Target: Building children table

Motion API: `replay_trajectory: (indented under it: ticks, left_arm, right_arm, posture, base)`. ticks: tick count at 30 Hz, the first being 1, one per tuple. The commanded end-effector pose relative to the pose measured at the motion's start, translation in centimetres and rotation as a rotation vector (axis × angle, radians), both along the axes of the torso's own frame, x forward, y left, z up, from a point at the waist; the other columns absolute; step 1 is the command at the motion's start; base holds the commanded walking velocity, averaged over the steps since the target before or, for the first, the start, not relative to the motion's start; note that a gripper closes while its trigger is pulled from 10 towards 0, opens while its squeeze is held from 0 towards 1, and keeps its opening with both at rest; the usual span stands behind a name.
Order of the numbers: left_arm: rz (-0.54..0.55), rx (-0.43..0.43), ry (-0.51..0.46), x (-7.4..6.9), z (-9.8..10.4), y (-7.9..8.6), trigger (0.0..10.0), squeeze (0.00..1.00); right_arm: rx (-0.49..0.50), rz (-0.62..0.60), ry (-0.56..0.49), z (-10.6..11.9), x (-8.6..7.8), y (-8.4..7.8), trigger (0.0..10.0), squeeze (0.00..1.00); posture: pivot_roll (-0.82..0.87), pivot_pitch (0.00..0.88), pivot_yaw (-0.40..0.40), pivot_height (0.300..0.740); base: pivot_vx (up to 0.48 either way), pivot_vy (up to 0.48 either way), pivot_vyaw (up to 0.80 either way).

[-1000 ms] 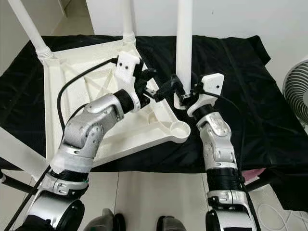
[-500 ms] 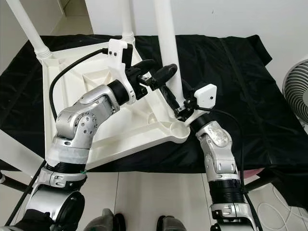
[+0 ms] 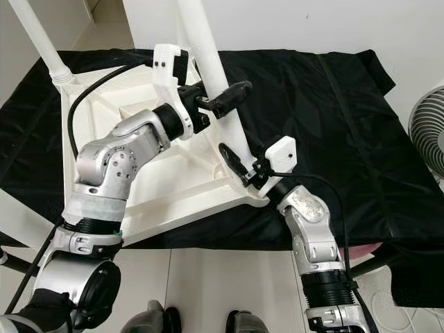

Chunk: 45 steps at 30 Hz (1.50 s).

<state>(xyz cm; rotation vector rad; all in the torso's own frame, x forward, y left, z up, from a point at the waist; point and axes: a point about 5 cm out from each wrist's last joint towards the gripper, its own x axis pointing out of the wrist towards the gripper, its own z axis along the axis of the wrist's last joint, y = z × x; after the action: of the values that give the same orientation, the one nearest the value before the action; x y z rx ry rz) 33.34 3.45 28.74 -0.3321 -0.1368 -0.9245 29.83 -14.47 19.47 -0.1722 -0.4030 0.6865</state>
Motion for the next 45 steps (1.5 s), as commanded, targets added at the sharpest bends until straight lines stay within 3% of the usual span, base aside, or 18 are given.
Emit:
replay_trajectory:
  ticks: [1, 2, 25, 26, 28, 29, 30, 38, 39, 45]
  left_arm:
    - [-0.012, 0.004, 0.021, 0.1, -0.1, -0.1, 0.5, 0.00]
    - [-0.022, 0.000, 0.030, 0.0, -0.1, -0.1, 0.0, 0.00]
    - [-0.011, -0.008, 0.007, -0.3, 0.3, -0.1, 0.0, 0.00]
    - [-0.009, -0.003, 0.004, -0.3, 0.4, -0.2, 4.2, 0.00]
    - [-0.009, -0.003, 0.004, -0.3, 0.4, -0.2, 4.2, 0.00]
    - [-0.004, 0.012, -0.002, -0.3, 0.5, -0.2, 10.0, 0.00]
    - [0.041, 0.048, -0.049, -0.4, 1.0, -0.3, 10.0, 0.00]
    - [0.108, 0.100, -0.125, -0.9, 1.4, -0.8, 10.0, 0.00]
    - [0.146, 0.103, -0.155, -1.1, 1.7, -1.1, 10.0, 0.00]
    - [0.159, 0.079, -0.170, -1.5, 2.1, -1.6, 10.0, 0.00]
  right_arm:
    - [-0.008, 0.007, -0.024, 0.2, -0.3, 0.1, 10.0, 0.00]
    - [-0.013, -0.001, -0.023, 0.2, -0.3, 0.1, 10.0, 0.00]
    - [-0.021, -0.115, 0.004, 0.2, 0.8, -0.1, 10.0, 0.00]
    - [-0.018, -0.119, 0.013, 0.2, 0.9, -0.1, 10.0, 0.00]
    - [-0.018, -0.119, 0.013, 0.2, 0.9, -0.1, 10.0, 0.00]
    - [-0.004, -0.115, 0.028, 0.2, 1.0, -0.1, 10.0, 1.00]
    - [0.002, -0.139, 0.056, 0.3, 1.3, 0.2, 10.0, 1.00]
    - [-0.063, -0.240, 0.099, 0.4, 2.0, 0.5, 10.0, 1.00]
    - [-0.084, -0.255, 0.110, 0.6, 2.2, 1.1, 10.0, 0.00]
    - [-0.107, -0.253, 0.113, 0.7, 2.5, 2.0, 10.0, 0.00]
  posture:
    - [-0.14, 0.119, 0.061, 0.740]
    - [-0.14, 0.119, 0.061, 0.740]
    - [-0.14, 0.095, 0.056, 0.740]
    - [-0.14, 0.095, 0.056, 0.740]
    - [-0.14, 0.095, 0.056, 0.740]
    - [-0.14, 0.095, 0.056, 0.740]
    - [-0.14, 0.086, 0.055, 0.740]
    - [-0.14, 0.096, 0.051, 0.740]
    - [-0.14, 0.097, 0.049, 0.740]
    - [-0.13, 0.103, 0.047, 0.740]
  base:
    - [0.000, 0.000, 0.00]
    - [0.000, 0.000, 0.00]
    - [0.000, 0.000, 0.00]
    - [0.000, 0.000, 0.00]
    - [0.000, 0.000, 0.00]
    - [0.000, 0.000, 0.00]
    - [0.000, 0.000, 0.00]
    - [0.000, 0.000, 0.00]
    - [0.000, 0.000, 0.00]
    - [0.000, 0.000, 0.00]
